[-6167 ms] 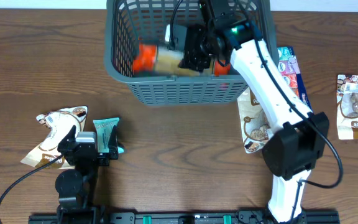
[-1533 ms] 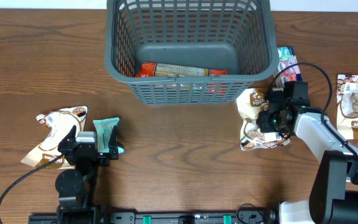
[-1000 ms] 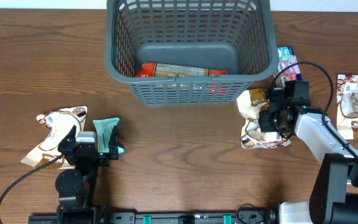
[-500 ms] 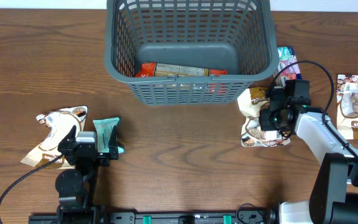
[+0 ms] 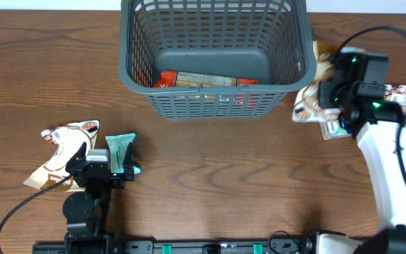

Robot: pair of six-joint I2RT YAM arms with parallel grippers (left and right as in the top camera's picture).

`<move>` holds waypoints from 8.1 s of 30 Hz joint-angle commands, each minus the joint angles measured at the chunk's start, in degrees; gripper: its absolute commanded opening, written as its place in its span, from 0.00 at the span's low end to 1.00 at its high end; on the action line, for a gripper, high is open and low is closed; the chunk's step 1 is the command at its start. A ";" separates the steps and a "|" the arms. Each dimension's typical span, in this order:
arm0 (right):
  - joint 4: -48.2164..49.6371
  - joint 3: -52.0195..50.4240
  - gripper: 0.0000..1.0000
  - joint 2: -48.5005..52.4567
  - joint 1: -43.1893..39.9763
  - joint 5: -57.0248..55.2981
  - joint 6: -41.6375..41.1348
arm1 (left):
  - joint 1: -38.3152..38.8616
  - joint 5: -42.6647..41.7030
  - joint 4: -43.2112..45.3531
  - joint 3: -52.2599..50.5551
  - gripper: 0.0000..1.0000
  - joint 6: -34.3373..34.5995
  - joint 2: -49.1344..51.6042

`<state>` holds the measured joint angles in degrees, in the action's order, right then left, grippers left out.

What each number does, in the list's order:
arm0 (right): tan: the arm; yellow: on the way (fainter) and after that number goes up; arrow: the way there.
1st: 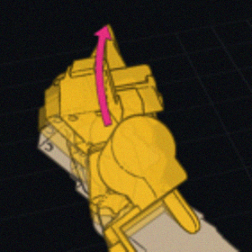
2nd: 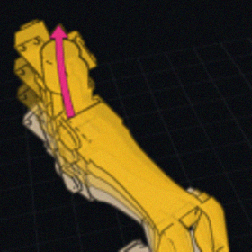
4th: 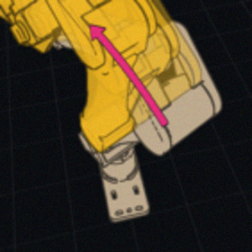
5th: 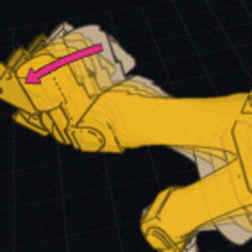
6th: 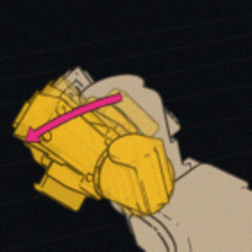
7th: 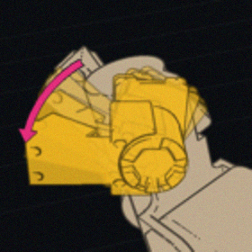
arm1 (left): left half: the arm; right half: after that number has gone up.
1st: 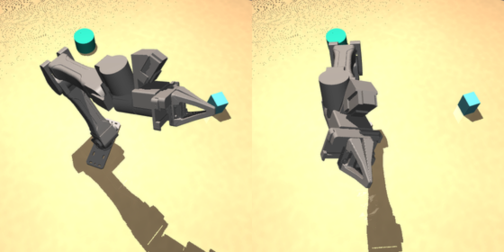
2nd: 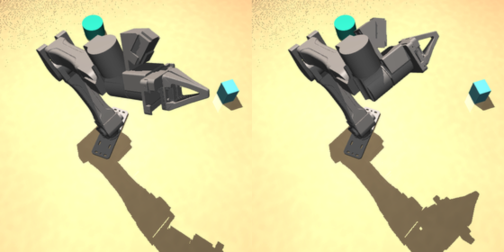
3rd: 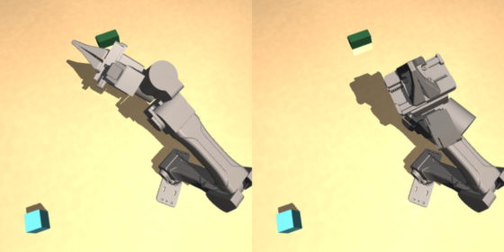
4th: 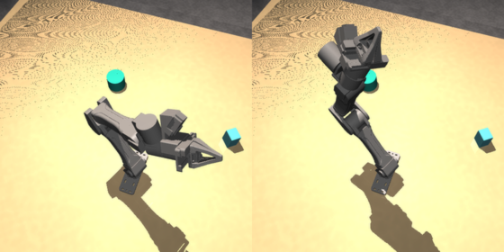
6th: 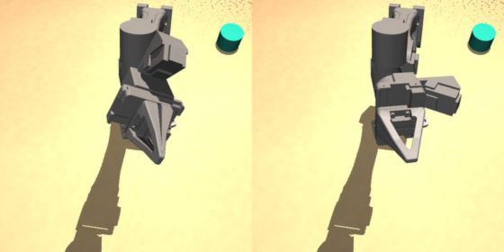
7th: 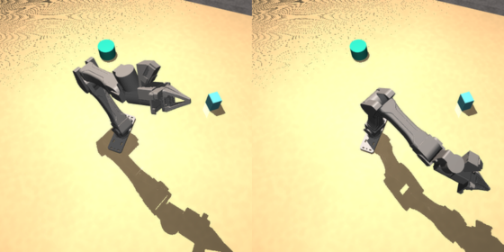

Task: Pack container
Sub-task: 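Lift the Pantree pouch and carry it into the basket, then open the right gripper to drop the pouch and withdraw, then move the right gripper to the Kleenex tissue strip and grasp it, then lift the Kleenex tissue strip and carry it into the basket, then release the tissue strip in the basket and withdraw right gripper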

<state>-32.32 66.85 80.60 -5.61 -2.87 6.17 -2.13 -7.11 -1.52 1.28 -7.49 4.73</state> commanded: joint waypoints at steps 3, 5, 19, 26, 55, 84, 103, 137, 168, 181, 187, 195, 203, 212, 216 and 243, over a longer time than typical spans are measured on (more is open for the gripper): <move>0.39 4.76 0.01 -4.42 -0.04 -10.29 -5.29 | 0.24 -1.09 -1.88 -0.94 0.99 0.52 0.00; 1.29 6.05 0.01 -5.46 -0.04 -10.88 -5.27 | 0.24 -1.09 -1.90 -0.94 0.99 0.52 0.00; 5.99 19.45 0.01 -7.48 3.39 23.02 22.08 | 0.24 -1.09 -1.88 -0.94 0.99 0.52 0.00; 4.70 25.64 0.01 -2.86 11.61 22.32 33.42 | 0.24 -1.07 -1.90 -0.94 0.99 0.52 0.00; -23.61 38.62 0.01 30.27 27.39 16.81 52.61 | 0.24 -1.25 -1.90 -0.94 0.99 0.55 0.00; -11.63 42.38 0.99 20.24 22.91 11.67 36.39 | 0.24 -1.46 -1.90 -0.94 0.99 2.05 0.00; -21.99 43.28 0.99 13.64 -9.88 17.64 8.85 | 0.24 -1.44 -1.90 -0.94 0.99 2.03 0.00; -28.44 43.23 0.99 52.52 -9.29 10.78 18.05 | 0.24 -1.44 -1.88 -0.94 0.99 2.03 0.00; -31.74 45.33 0.01 48.72 -9.46 8.24 15.91 | 0.24 -1.42 -1.88 -0.94 0.99 2.03 0.00; -29.86 54.18 0.01 25.73 -6.64 9.99 14.29 | 0.24 -1.44 -1.88 -0.94 0.99 2.03 0.00; -23.06 54.77 0.01 16.55 1.55 12.00 20.81 | 0.24 -1.44 -1.88 -0.94 0.99 2.03 0.00; -23.80 54.77 0.01 14.08 18.08 18.58 46.25 | 0.24 -1.44 -1.88 -0.94 0.99 2.03 0.00; -33.57 54.77 0.01 18.80 26.67 19.78 65.79 | 0.24 -1.44 -1.88 -0.94 0.99 2.05 0.00; -30.42 54.77 0.01 28.79 25.00 19.26 67.14 | 0.24 -1.44 -1.88 -0.94 0.99 2.05 0.00; -27.34 54.77 0.01 33.97 23.87 20.50 67.19 | 0.24 -1.44 -1.88 -0.94 0.99 2.05 0.00; -32.89 60.11 0.99 40.92 20.87 26.88 52.78 | 0.24 -1.46 -1.90 -0.94 0.99 2.47 0.00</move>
<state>-65.34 123.07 126.30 15.79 21.45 62.65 -2.13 -7.18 -1.52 1.28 -5.78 4.73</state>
